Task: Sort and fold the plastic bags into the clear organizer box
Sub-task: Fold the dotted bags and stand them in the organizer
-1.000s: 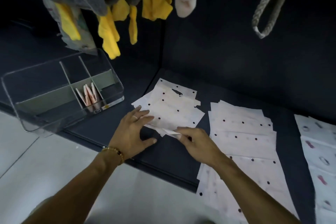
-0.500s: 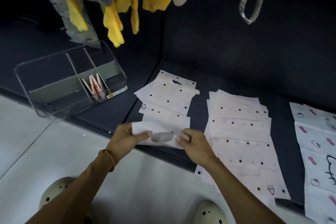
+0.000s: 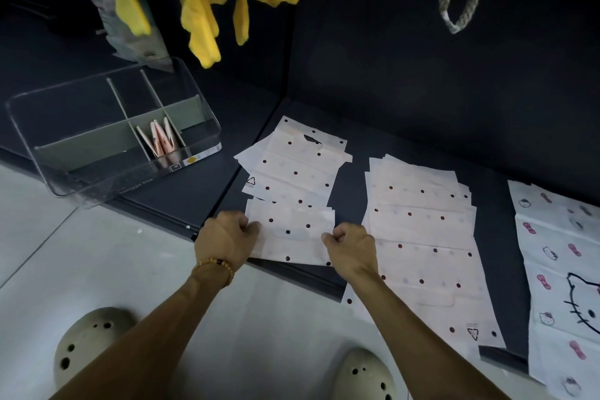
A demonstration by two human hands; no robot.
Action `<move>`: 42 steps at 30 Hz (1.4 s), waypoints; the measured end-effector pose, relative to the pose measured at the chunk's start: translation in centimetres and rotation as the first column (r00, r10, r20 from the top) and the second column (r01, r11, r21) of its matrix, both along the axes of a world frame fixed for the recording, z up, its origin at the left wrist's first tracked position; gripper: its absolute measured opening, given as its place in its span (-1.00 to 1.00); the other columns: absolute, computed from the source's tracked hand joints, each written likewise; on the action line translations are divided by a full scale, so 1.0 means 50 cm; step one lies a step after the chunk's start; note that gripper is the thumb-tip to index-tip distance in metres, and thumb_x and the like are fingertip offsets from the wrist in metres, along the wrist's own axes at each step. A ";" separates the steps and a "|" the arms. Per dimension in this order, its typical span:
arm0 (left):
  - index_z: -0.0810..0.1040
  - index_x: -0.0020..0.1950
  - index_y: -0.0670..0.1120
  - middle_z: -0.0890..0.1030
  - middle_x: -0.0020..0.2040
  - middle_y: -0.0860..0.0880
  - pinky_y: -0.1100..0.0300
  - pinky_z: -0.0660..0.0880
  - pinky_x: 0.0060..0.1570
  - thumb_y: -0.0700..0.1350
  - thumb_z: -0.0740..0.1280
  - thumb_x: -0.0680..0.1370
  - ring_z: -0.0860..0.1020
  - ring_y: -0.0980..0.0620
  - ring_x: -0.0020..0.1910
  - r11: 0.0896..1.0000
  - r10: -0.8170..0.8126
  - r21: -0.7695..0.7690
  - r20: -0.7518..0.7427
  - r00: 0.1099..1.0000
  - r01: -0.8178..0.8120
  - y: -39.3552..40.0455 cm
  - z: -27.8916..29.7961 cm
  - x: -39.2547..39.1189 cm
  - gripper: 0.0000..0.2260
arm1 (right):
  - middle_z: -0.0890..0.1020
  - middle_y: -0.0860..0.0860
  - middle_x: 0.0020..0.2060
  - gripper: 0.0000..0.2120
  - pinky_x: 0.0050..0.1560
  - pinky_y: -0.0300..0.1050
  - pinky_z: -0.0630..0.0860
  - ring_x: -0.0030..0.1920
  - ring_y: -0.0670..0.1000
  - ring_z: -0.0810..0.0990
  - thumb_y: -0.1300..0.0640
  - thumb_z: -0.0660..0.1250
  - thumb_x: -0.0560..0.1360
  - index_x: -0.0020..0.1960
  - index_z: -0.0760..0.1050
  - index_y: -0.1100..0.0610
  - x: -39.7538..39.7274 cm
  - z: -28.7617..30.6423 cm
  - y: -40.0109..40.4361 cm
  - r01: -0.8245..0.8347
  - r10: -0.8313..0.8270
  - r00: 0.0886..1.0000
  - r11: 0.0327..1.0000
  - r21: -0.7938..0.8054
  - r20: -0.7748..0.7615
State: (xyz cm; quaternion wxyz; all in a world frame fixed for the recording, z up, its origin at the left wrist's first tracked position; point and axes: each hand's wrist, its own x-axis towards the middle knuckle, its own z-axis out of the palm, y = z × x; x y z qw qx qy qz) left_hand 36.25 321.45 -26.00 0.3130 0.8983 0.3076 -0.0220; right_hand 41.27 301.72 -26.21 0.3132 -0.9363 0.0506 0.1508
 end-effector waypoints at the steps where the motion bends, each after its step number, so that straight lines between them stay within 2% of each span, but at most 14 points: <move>1: 0.46 -0.38 -0.05 0.52 -0.39 -0.05 0.18 0.46 -0.31 0.06 0.36 0.50 0.50 -0.05 -0.35 1.000 -0.007 0.020 -0.020 1.000 0.008 0.003 0.000 0.002 -0.69 | 0.59 -0.06 -0.34 -0.80 -0.21 -0.21 0.45 -0.22 -0.01 0.57 0.03 0.32 0.53 -0.24 0.50 0.06 0.003 -0.003 0.001 0.000 0.000 1.000 1.000 -0.019 0.001; 12: 0.55 -0.27 0.00 0.57 -0.32 -0.01 0.17 0.49 -0.27 0.12 0.36 0.49 0.52 -0.02 -0.29 0.998 0.006 0.065 -0.112 0.994 0.001 0.013 -0.011 0.010 -0.76 | 0.59 -0.04 -0.24 -0.81 -0.19 -0.17 0.44 -0.16 0.02 0.55 -0.04 0.36 0.51 -0.21 0.46 0.02 0.030 0.004 0.009 -0.027 0.027 1.000 0.998 -0.061 -0.009; 16: 0.48 -0.21 0.00 0.52 -0.27 0.02 0.17 0.44 -0.30 0.10 0.40 0.46 0.49 0.00 -0.28 0.990 0.037 0.138 -0.064 0.997 -0.028 0.008 -0.005 0.001 -0.79 | 0.60 -0.03 -0.23 -0.80 -0.19 -0.16 0.46 -0.13 0.02 0.57 -0.05 0.37 0.50 -0.20 0.47 0.03 0.033 0.008 0.010 -0.032 0.030 0.999 0.997 -0.067 -0.035; 19: 0.53 -0.09 -0.06 0.53 -0.05 -0.05 0.09 0.50 -0.16 -0.13 0.42 0.44 0.51 -0.06 -0.08 0.941 -0.234 0.284 0.158 0.959 0.183 -0.004 -0.005 -0.014 -0.89 | 0.60 -0.04 -0.24 -0.79 -0.20 -0.16 0.45 -0.14 0.02 0.57 -0.06 0.38 0.50 -0.21 0.46 0.03 0.034 0.007 0.010 -0.028 0.026 0.999 0.998 -0.065 -0.036; 21: 0.60 0.01 -0.15 0.58 0.07 -0.13 -0.04 0.52 0.06 -0.30 0.41 0.41 0.55 -0.17 0.08 0.821 -0.533 0.378 0.243 0.810 0.427 -0.009 -0.018 -0.026 -0.81 | 0.59 -0.05 -0.26 -0.78 -0.20 -0.15 0.46 -0.15 0.01 0.56 -0.06 0.38 0.50 -0.23 0.46 0.01 0.035 0.005 0.009 -0.031 0.028 0.999 0.997 -0.065 -0.034; 23: 0.58 0.16 -0.18 0.56 0.21 -0.11 -0.03 0.50 0.19 -0.28 0.36 0.48 0.50 -0.15 0.25 0.727 -0.672 0.363 0.204 0.712 0.583 -0.006 -0.031 -0.036 -0.75 | 0.59 -0.06 -0.27 -0.79 -0.18 -0.14 0.48 -0.15 0.00 0.56 -0.07 0.37 0.49 -0.24 0.46 0.00 0.035 0.003 0.009 -0.029 0.026 0.999 0.997 -0.069 -0.048; 25: 0.55 0.25 -0.18 0.51 0.30 -0.06 0.01 0.50 0.21 -0.20 0.31 0.55 0.42 -0.06 0.36 0.698 -0.707 0.331 0.178 0.684 0.636 0.003 -0.042 -0.044 -0.73 | 0.58 -0.08 -0.27 -0.81 -0.19 -0.14 0.49 -0.14 0.01 0.57 -0.07 0.38 0.48 -0.20 0.46 0.00 0.031 0.007 0.009 -0.030 0.026 0.999 0.996 -0.078 -0.046; 26: 0.56 0.23 -0.19 0.53 0.29 -0.06 -0.01 0.54 0.15 -0.20 0.34 0.54 0.44 -0.06 0.34 0.693 -0.713 0.346 0.195 0.673 0.633 0.007 -0.046 -0.046 -0.73 | 0.59 -0.07 -0.25 -0.83 -0.19 -0.14 0.49 -0.14 0.02 0.58 -0.06 0.39 0.48 -0.15 0.46 0.01 0.027 0.011 0.008 -0.034 0.034 0.999 0.995 -0.095 -0.004; 28: 0.59 0.19 -0.20 0.56 0.25 -0.07 -0.06 0.59 0.03 -0.21 0.40 0.50 0.49 -0.09 0.30 0.686 -0.717 0.370 0.202 0.667 0.626 0.008 -0.046 -0.047 -0.73 | 0.60 -0.02 -0.11 -0.77 -0.13 -0.09 0.52 -0.09 0.07 0.58 0.03 0.43 0.45 0.03 0.46 0.06 0.008 0.012 0.004 -0.103 0.149 0.956 0.977 -0.188 0.253; 31: 0.59 0.19 -0.20 0.57 0.24 -0.06 -0.05 0.60 0.00 -0.23 0.42 0.47 0.49 -0.09 0.29 0.677 -0.726 0.391 0.215 0.653 0.623 0.007 -0.047 -0.046 -0.71 | 0.56 0.12 0.18 -0.60 0.10 0.06 0.52 0.12 0.18 0.55 0.08 0.46 0.42 0.21 0.51 0.19 -0.044 -0.005 0.029 -0.369 0.504 0.714 0.861 -0.350 0.486; 32: 0.59 0.18 -0.20 0.58 0.23 -0.07 -0.04 0.60 -0.01 -0.25 0.44 0.45 0.50 -0.10 0.28 0.667 -0.736 0.399 0.221 0.640 0.629 0.008 -0.048 -0.047 -0.70 | 0.51 0.14 0.29 -0.56 0.25 0.09 0.45 0.25 0.18 0.50 0.06 0.41 0.46 0.29 0.48 0.21 -0.059 -0.017 0.046 -0.474 0.599 0.664 0.800 -0.367 0.448; 34: 0.59 0.20 -0.19 0.58 0.22 -0.09 -0.02 0.61 -0.01 -0.30 0.48 0.40 0.51 -0.12 0.27 0.630 -0.768 0.416 0.206 0.606 0.656 0.011 -0.049 -0.048 -0.63 | 0.27 0.14 0.49 -0.49 0.48 0.02 0.07 0.49 0.14 0.24 0.03 0.22 0.59 0.48 0.27 0.20 -0.083 -0.044 0.070 -0.616 0.698 0.640 0.716 -0.328 0.321; 36: 0.58 0.22 -0.20 0.58 0.22 -0.11 -0.01 0.60 0.01 -0.31 0.49 0.38 0.51 -0.12 0.27 0.611 -0.783 0.419 0.194 0.591 0.672 0.014 -0.048 -0.047 -0.59 | 0.04 0.09 0.56 -0.47 0.51 -0.06 -0.19 0.55 0.07 0.00 0.01 0.06 0.65 0.55 0.07 0.18 -0.083 -0.062 0.071 -0.648 0.719 0.646 0.694 -0.314 0.256; 42: 0.59 0.17 -0.25 0.58 0.21 -0.12 -0.07 0.58 0.05 -0.22 0.45 0.44 0.51 -0.13 0.26 0.642 -0.758 0.403 0.203 0.620 0.652 0.017 -0.052 -0.045 -0.69 | -0.01 0.02 0.56 -0.52 0.52 -0.07 -0.18 0.56 0.00 -0.09 0.03 0.06 0.65 0.55 0.11 0.06 -0.071 -0.060 -0.001 -0.654 0.718 0.662 0.694 -0.301 0.216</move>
